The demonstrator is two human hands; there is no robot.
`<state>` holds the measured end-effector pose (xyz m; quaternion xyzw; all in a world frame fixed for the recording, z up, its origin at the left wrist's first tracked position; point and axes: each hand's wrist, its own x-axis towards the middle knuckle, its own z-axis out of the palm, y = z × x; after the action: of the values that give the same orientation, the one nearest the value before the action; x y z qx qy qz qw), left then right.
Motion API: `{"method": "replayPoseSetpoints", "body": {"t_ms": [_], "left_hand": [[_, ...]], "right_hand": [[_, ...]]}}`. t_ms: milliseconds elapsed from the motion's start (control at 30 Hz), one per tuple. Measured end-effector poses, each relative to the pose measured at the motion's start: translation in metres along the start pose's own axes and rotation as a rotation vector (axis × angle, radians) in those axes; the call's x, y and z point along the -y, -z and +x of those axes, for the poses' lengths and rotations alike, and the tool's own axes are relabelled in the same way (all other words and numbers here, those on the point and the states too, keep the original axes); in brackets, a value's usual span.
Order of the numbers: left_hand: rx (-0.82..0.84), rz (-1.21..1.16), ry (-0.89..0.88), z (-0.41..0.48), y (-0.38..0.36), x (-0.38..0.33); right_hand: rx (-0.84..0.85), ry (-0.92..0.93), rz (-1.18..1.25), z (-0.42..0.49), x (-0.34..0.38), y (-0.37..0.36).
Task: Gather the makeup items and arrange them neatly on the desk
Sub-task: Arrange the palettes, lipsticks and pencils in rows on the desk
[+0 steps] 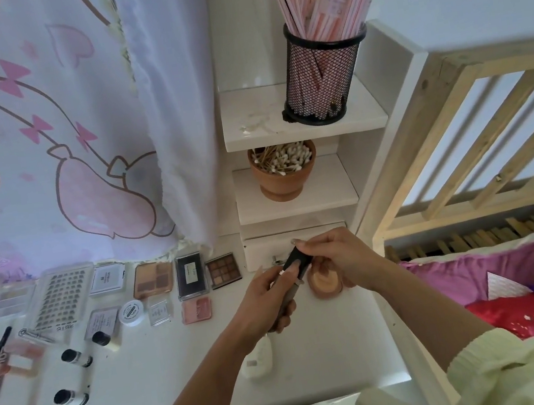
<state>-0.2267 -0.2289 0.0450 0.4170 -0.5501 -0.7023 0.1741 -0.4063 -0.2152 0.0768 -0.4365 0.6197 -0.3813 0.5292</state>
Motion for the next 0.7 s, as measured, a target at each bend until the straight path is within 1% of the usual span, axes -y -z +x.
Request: {"method": "replayPoseSetpoints", "body": {"t_ms": [67,167,267,367,467,600,700], "left_hand": [[0.007,0.020,0.005,0.000,-0.002,0.000],[0.110,0.002,0.012,-0.002,-0.002,0.001],[0.131,0.090,-0.009,0.001,0.000,0.003],[0.092,0.235,-0.064,0.008,-0.006,0.008],[-0.011,0.452,-0.090,0.013,-0.018,0.017],[-0.073,0.600,-0.114,0.016,-0.036,0.022],[-0.095,0.773,-0.123,0.018,-0.046,0.019]], "right_hand": [[0.020,0.007,-0.021,0.002,0.001,0.003],[0.024,0.012,-0.043,0.003,0.000,0.012],[0.064,0.034,-0.112,-0.001,-0.008,0.026],[0.090,0.000,-0.265,-0.007,-0.014,0.034],[0.104,-0.008,-0.401,-0.015,-0.018,0.040],[0.169,0.021,-0.452,-0.025,-0.025,0.053],[0.154,0.018,-0.495,-0.029,-0.033,0.058]]}}
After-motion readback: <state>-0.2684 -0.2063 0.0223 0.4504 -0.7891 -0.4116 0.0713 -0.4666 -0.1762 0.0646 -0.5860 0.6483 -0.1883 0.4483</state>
